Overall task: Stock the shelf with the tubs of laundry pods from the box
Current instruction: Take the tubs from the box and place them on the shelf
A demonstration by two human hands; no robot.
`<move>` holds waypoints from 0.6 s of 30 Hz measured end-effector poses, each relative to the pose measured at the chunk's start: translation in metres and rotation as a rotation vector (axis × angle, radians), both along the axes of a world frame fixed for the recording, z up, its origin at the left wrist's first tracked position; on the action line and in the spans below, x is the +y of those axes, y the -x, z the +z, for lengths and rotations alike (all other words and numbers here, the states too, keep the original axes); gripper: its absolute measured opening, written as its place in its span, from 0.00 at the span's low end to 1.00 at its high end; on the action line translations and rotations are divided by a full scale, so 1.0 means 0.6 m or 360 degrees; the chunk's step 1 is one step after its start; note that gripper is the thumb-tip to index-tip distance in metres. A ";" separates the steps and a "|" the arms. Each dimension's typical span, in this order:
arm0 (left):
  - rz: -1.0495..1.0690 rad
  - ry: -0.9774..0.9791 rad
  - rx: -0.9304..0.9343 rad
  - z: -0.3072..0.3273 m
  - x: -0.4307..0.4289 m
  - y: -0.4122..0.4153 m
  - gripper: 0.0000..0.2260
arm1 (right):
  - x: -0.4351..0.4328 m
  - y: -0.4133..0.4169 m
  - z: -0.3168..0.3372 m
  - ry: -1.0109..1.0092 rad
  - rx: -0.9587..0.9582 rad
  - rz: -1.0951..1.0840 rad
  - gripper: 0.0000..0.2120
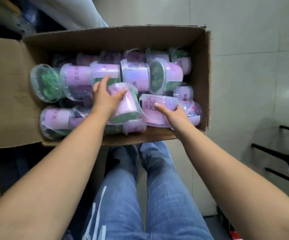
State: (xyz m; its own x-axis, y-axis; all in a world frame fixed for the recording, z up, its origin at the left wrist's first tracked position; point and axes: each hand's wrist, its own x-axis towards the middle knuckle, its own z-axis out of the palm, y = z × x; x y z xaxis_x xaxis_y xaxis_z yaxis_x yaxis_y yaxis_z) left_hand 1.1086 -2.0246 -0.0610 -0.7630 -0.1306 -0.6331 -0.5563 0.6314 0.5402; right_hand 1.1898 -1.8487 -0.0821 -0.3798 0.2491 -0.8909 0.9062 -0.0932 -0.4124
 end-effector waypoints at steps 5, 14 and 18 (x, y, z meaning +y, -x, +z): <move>0.0612 -0.0101 -0.0310 -0.020 0.000 -0.036 0.45 | -0.003 0.001 -0.023 0.0211 -0.0015 -0.0131 0.37; 0.0833 -0.0669 -0.0447 0.015 -0.034 -0.037 0.63 | 0.010 0.029 0.039 0.0336 0.0040 -0.0084 0.13; 0.0829 -0.0784 -0.0172 0.125 -0.062 -0.030 0.65 | 0.004 0.053 0.129 0.0455 0.0186 0.0031 0.47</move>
